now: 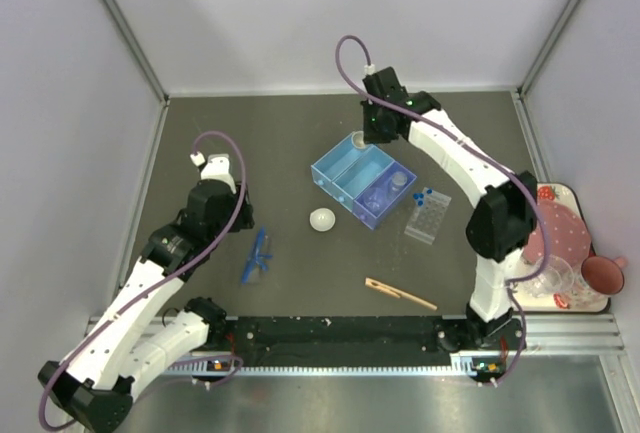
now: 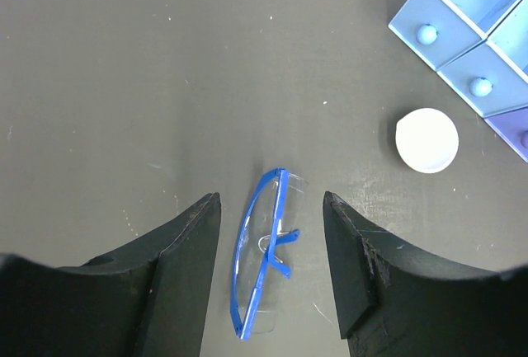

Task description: Organize the chemistry lab equipment

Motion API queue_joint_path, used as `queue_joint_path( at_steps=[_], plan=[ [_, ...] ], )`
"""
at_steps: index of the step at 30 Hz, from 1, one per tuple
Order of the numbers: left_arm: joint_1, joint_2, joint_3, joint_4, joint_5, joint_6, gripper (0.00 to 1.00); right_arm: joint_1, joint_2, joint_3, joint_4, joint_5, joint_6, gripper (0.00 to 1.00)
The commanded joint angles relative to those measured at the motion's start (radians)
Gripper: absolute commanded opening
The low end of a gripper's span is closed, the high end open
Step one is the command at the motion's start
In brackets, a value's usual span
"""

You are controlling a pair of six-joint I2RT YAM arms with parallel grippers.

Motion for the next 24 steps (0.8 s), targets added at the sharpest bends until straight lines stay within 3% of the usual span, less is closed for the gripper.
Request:
queue_joint_path(
  at_steps=[1, 24],
  plan=[
    [0.001, 0.002, -0.01, 0.05, 0.016, 0.011, 0.58, -0.061, 0.091, 0.107, -0.024, -0.04, -0.025, 0.0],
    [0.001, 0.019, -0.008, 0.054, 0.025, 0.02, 0.58, -0.122, 0.376, 0.124, -0.05, -0.048, -0.074, 0.0]
  ],
)
